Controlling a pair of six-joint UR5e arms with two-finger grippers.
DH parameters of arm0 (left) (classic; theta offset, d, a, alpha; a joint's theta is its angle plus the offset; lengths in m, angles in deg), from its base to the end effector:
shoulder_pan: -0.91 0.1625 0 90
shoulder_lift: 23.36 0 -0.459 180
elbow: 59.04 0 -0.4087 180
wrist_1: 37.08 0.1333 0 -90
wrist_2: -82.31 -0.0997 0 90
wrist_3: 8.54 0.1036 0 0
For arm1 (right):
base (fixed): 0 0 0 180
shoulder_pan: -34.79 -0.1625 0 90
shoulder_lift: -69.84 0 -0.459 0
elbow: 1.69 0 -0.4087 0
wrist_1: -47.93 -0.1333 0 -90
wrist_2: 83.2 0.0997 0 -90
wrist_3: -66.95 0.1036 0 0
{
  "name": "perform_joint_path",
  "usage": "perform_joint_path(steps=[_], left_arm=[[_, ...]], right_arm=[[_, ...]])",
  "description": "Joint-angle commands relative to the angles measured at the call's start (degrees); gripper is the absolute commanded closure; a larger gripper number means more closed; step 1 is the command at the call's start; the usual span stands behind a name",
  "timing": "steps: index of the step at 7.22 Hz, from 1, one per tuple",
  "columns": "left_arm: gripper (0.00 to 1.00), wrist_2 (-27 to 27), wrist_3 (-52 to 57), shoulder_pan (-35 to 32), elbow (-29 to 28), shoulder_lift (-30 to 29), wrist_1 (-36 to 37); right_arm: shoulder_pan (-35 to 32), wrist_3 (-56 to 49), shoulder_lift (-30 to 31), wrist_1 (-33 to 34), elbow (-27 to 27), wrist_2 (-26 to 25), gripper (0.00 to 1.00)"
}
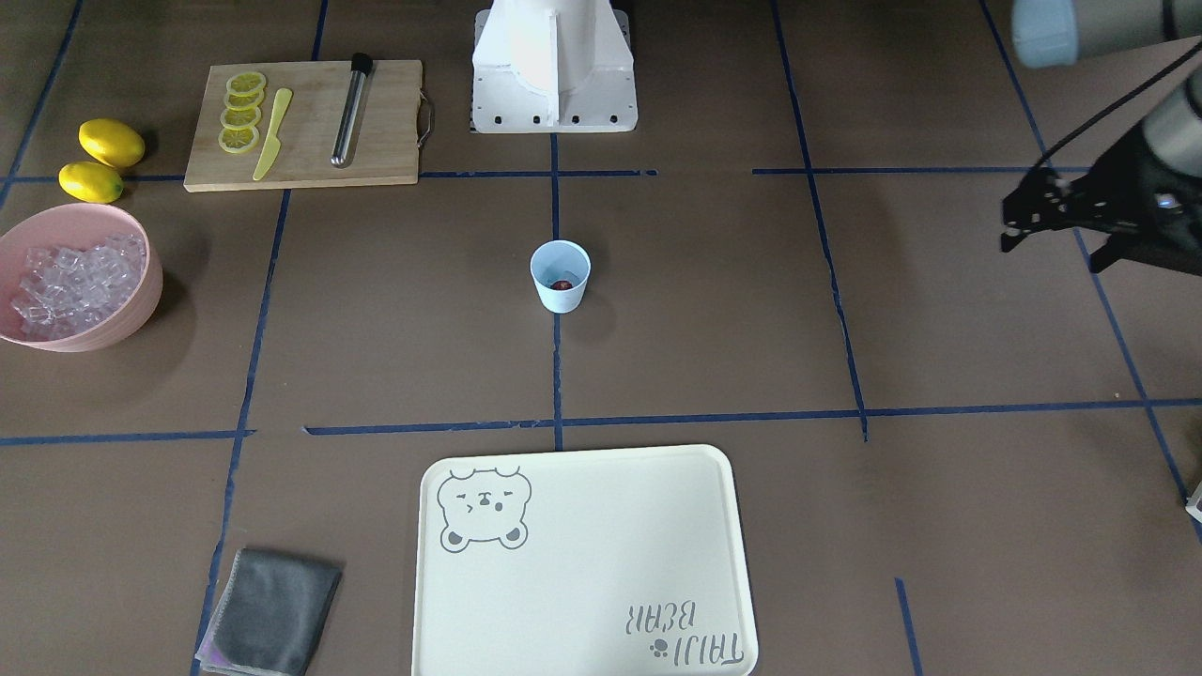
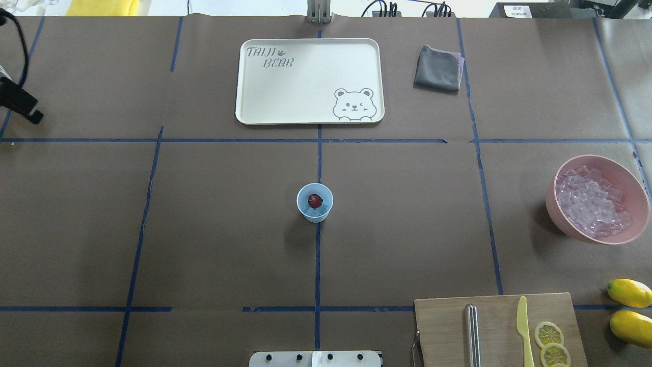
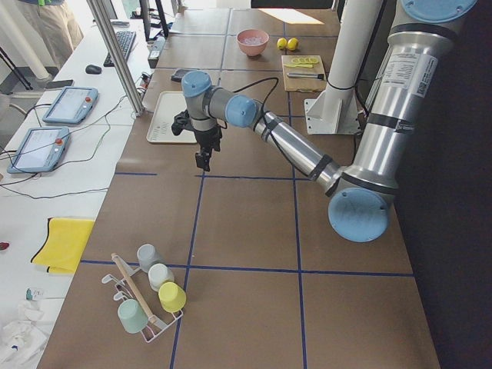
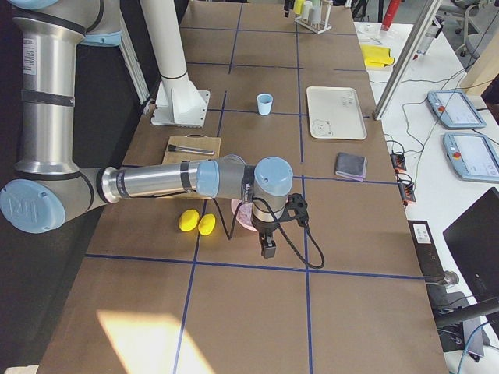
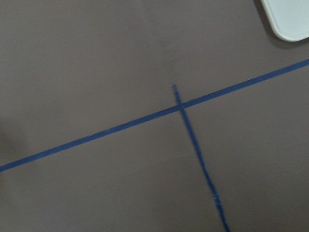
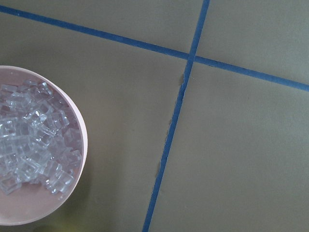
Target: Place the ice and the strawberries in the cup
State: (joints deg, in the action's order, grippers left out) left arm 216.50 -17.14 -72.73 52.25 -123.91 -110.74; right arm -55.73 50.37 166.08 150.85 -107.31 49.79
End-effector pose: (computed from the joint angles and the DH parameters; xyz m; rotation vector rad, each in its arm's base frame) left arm 0.0955 -0.5422 0.4431 0.0854 0.8054 0.2323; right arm 0.0667 -0.4476 0.6340 0.0535 -0.7524 -0.2437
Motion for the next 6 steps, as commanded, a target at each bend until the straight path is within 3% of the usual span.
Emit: perform_joint_path(steps=[1, 4, 6], left_arm=[[0.00, 1.8, 9.6, -8.9, -0.9, 8.4, -0.3], [0.00, 1.9, 19.3, -16.3, -4.0, 17.0, -2.5], [0.00, 1.9, 19.2, -17.1, -6.9, 20.2, -10.4]], right_arm=[[0.0, 0.0, 0.1, 0.0, 0.0, 0.0, 0.00], [0.0, 0.1, 0.2, 0.0, -0.1, 0.0, 0.00], [0.0, 0.7, 0.4, 0.0, 0.0, -0.1, 0.00]])
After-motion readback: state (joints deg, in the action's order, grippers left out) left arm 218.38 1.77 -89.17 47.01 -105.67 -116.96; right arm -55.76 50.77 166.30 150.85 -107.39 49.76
